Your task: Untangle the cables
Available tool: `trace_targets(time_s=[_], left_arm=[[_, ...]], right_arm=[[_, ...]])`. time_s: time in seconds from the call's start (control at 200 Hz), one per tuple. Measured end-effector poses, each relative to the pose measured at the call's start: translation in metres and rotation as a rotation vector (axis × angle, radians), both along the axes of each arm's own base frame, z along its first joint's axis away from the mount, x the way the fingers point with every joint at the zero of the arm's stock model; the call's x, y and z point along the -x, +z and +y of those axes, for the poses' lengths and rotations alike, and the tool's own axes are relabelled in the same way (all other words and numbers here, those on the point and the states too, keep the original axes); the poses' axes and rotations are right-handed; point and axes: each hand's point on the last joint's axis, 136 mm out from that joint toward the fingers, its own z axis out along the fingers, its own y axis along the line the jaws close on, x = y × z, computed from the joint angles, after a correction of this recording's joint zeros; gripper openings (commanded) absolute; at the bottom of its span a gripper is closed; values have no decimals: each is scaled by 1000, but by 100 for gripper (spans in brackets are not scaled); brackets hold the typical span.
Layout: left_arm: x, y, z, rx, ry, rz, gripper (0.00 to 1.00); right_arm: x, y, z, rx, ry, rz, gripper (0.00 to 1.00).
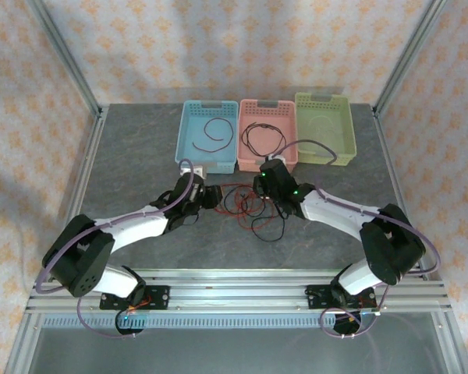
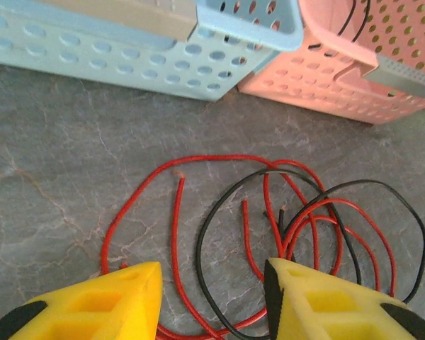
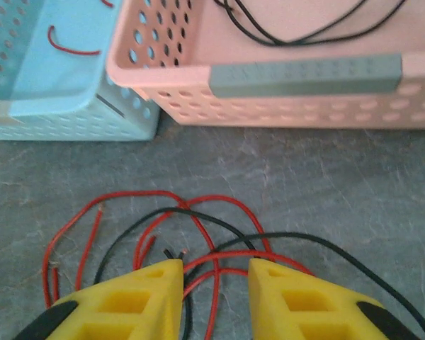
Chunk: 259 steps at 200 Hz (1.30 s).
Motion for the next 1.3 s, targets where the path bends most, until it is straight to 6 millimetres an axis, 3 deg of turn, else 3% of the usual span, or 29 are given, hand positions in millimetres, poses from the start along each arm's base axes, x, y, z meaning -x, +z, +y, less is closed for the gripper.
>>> trace_targets(time_s=[0.24, 0.596, 1.297], left_arm=[[4, -18, -5, -17, -9, 45, 43], [2, -21, -12, -10, -19, 41, 42], [1, -18, -18, 16, -37, 26, 42]], right_arm=[[7, -9, 7, -54, 0, 59, 32], [28, -41, 56, -111, 91, 181, 31], [13, -64, 73, -101, 81, 221, 30]])
